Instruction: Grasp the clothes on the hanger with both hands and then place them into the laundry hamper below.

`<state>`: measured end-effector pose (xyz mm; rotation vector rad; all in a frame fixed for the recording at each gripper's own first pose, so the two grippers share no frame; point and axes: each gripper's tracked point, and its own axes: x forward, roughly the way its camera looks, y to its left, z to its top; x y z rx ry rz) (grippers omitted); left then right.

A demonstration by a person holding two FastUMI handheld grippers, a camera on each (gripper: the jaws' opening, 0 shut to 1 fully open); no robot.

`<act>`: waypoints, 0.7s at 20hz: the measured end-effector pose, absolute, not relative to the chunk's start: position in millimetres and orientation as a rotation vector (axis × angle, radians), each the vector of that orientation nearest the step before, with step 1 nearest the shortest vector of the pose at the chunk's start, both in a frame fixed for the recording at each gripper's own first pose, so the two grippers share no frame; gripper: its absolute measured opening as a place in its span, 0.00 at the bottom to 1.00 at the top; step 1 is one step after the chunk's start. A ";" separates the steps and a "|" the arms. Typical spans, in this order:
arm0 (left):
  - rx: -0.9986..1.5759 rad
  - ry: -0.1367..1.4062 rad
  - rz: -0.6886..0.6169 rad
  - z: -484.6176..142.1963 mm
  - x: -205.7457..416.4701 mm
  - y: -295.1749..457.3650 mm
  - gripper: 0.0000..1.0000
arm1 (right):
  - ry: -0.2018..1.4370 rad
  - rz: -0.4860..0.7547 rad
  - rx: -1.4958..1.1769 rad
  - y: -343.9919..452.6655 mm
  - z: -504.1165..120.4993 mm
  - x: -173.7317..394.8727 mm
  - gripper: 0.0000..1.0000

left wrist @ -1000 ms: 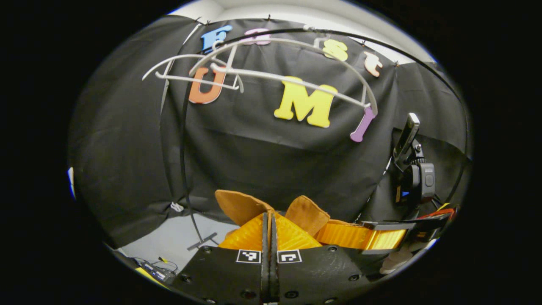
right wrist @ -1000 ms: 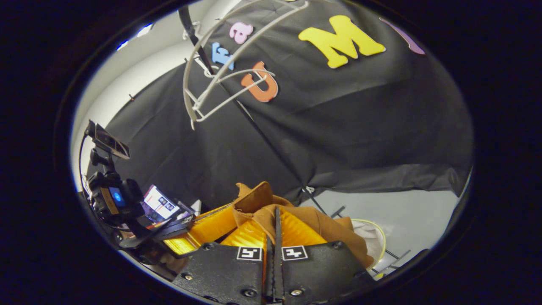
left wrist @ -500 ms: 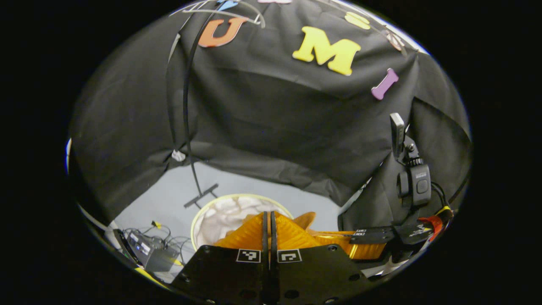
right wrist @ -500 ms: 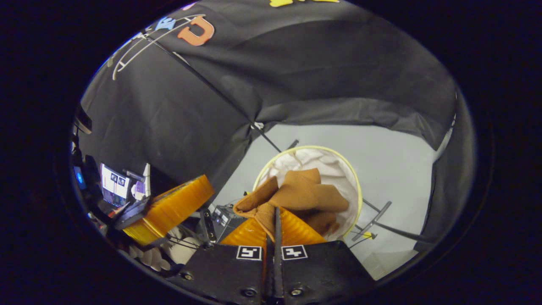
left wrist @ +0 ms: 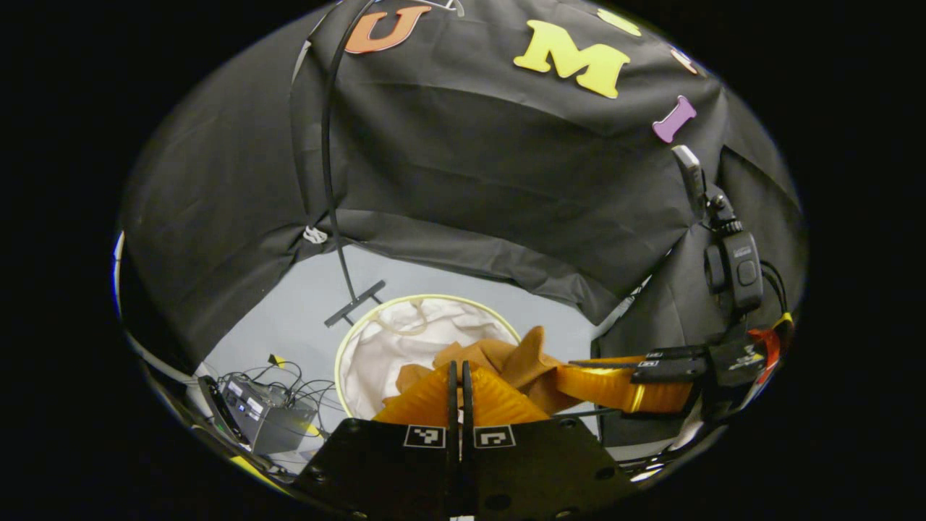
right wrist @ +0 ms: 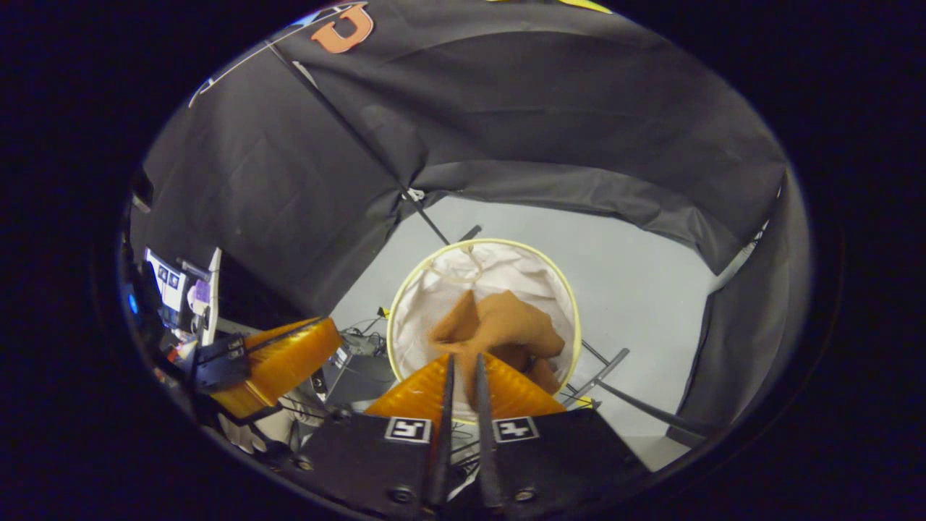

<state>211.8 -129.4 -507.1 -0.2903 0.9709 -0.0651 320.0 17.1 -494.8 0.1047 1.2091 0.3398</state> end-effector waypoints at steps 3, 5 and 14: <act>-0.332 1.037 -0.041 -521.6 197.6 -126.6 0.25 | 1.219 0.265 0.046 3.1 -503.0 319.9 0.86; -0.320 1.073 -0.007 -516.5 179.3 -113.2 0.73 | 1.245 0.259 0.036 3.0 -503.9 310.9 0.89; -0.216 0.985 0.023 -487.4 174.4 -86.0 0.98 | 1.071 0.284 -0.005 1.7 -463.3 317.0 0.90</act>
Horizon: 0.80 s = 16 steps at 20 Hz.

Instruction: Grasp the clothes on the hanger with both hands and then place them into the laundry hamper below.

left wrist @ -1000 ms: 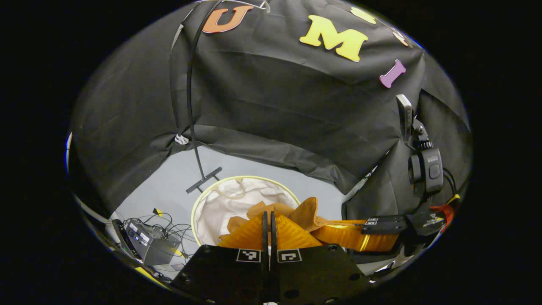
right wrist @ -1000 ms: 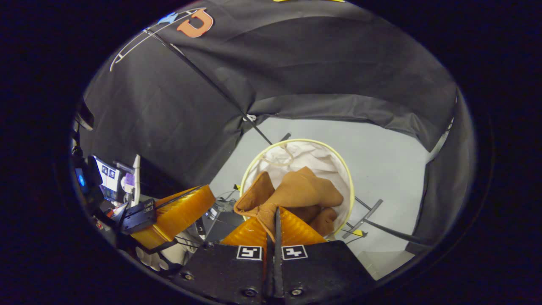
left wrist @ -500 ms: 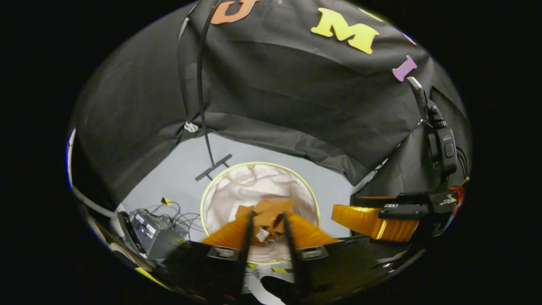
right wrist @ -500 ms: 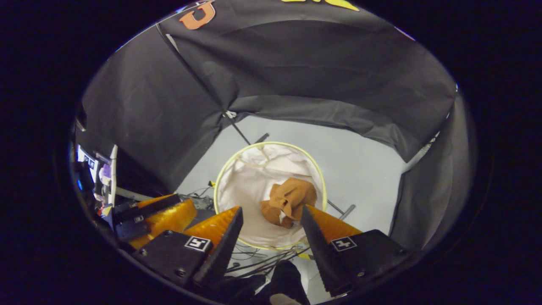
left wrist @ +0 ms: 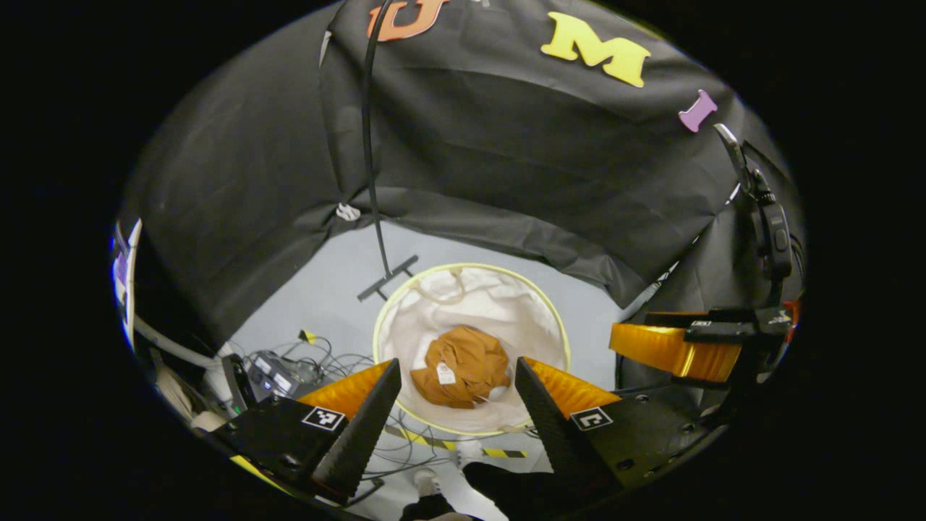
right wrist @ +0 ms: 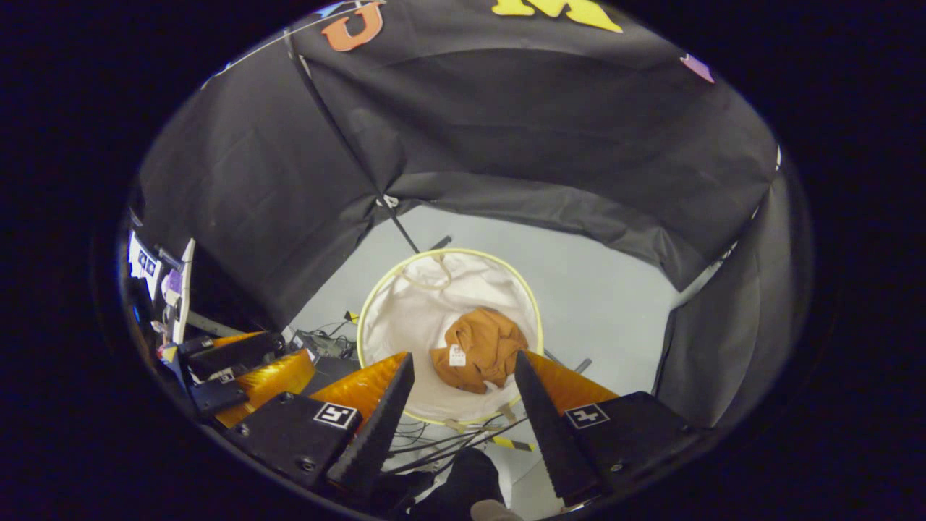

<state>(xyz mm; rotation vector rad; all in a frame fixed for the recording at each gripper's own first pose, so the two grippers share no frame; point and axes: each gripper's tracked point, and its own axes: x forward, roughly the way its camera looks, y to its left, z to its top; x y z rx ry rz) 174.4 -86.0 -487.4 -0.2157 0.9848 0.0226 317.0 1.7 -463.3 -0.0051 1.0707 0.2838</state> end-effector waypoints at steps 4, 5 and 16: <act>-0.101 0.781 0.013 -406.0 186.7 -57.2 0.98 | 0.847 0.248 -0.052 4.2 -380.4 321.0 0.89; -0.077 0.720 0.007 -380.2 185.7 -50.9 0.97 | 0.785 0.234 -0.053 6.8 -354.3 314.4 0.90; 0.038 0.273 -0.094 -146.2 97.1 5.9 0.94 | 0.255 0.089 -0.006 13.6 -128.0 171.2 1.00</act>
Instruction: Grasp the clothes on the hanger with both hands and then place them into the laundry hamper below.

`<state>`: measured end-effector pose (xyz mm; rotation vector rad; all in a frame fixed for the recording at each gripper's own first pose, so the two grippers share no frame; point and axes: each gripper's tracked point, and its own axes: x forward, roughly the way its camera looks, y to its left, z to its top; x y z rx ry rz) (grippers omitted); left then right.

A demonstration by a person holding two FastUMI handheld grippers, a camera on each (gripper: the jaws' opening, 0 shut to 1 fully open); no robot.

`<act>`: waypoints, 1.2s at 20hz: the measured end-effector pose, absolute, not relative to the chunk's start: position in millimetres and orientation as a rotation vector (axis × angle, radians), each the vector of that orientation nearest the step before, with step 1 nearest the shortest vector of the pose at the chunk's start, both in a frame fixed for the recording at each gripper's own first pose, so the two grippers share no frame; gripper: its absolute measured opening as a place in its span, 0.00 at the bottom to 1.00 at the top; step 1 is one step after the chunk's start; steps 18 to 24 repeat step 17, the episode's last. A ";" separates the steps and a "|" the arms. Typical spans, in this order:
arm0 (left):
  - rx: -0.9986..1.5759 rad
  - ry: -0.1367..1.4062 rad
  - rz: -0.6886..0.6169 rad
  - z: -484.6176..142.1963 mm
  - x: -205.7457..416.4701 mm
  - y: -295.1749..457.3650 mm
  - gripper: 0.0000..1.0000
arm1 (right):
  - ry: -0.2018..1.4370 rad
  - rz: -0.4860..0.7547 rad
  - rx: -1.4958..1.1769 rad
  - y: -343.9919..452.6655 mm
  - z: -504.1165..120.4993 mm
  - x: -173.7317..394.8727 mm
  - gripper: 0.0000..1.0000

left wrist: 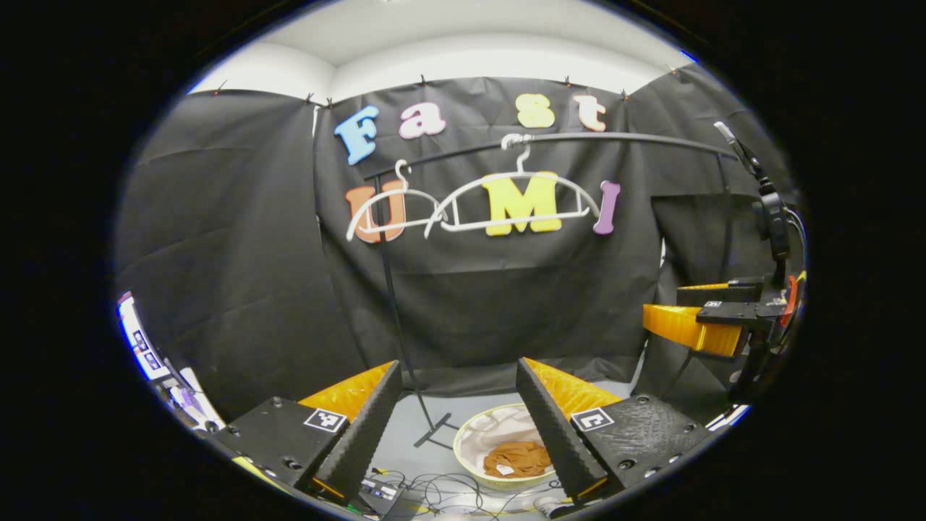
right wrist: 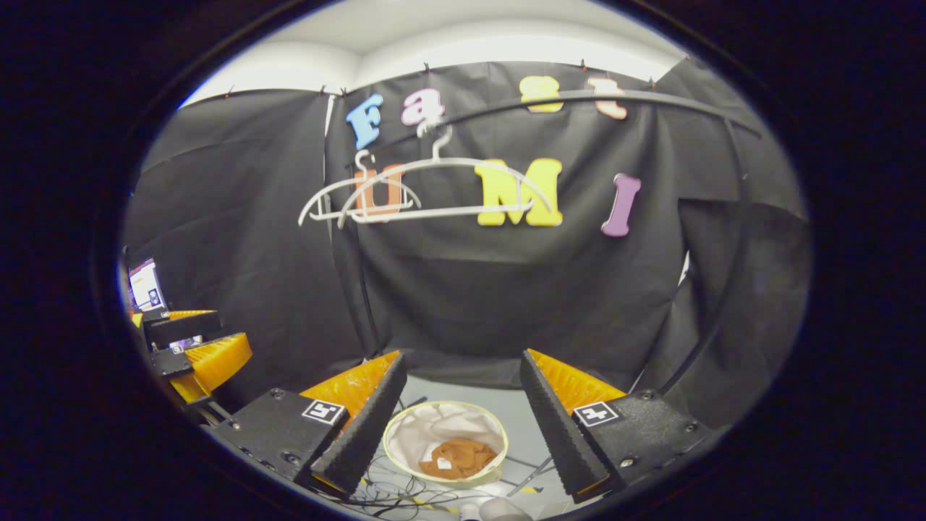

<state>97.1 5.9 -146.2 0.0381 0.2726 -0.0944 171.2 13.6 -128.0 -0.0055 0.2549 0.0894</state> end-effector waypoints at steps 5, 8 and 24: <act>0.003 0.145 -0.112 -78.4 65.2 14.4 1.00 | 0.103 0.061 0.040 10.6 -46.1 89.3 1.00; 0.009 0.105 -0.088 -59.1 48.8 25.2 1.00 | 0.069 0.049 0.066 16.9 -27.8 74.9 1.00; 0.006 0.080 0.026 -40.1 19.8 44.7 1.00 | 0.049 0.049 0.038 17.6 -15.6 49.4 1.00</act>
